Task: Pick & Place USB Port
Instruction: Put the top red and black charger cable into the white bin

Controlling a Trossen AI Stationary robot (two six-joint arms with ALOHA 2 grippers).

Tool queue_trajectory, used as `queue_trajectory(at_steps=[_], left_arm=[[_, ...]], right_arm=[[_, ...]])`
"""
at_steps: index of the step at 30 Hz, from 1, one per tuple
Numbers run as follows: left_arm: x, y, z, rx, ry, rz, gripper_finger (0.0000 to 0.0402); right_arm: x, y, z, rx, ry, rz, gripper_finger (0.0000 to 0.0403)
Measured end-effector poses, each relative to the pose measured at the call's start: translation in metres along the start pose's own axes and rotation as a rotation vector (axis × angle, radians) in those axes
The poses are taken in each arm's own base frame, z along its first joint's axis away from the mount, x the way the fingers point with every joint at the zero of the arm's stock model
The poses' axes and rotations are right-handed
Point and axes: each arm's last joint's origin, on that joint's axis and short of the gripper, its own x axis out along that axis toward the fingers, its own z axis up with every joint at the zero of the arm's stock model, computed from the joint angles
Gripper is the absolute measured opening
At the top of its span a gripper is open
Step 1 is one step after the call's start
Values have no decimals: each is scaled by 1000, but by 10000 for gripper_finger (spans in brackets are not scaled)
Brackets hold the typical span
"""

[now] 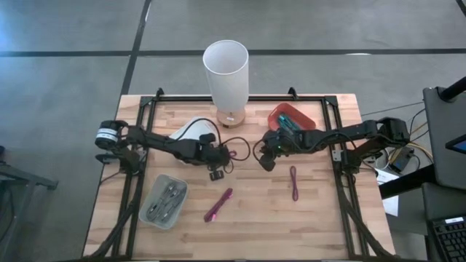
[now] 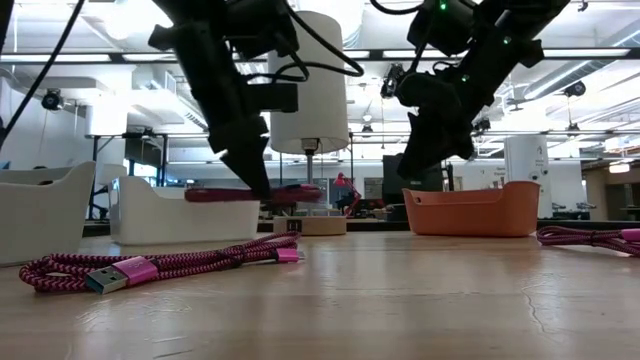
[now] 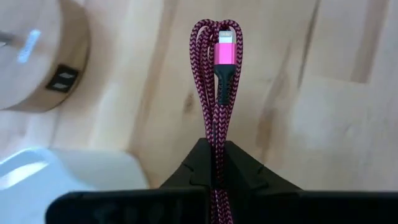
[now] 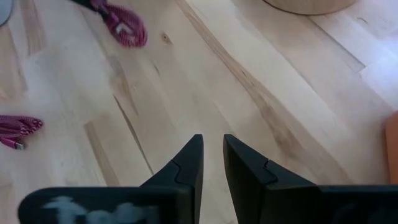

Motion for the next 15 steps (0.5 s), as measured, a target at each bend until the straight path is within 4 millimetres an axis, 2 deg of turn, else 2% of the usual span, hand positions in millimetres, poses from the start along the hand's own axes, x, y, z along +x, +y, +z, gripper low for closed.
queue_trajectory(at_steps=[8,15], left_arm=[[-11,7,-1,1,63,100,18],[-34,17,-4,-57,69,168,18]], right_arm=[[0,0,0,15,-2,-3,57],[0,0,0,18,-4,-6,61]])
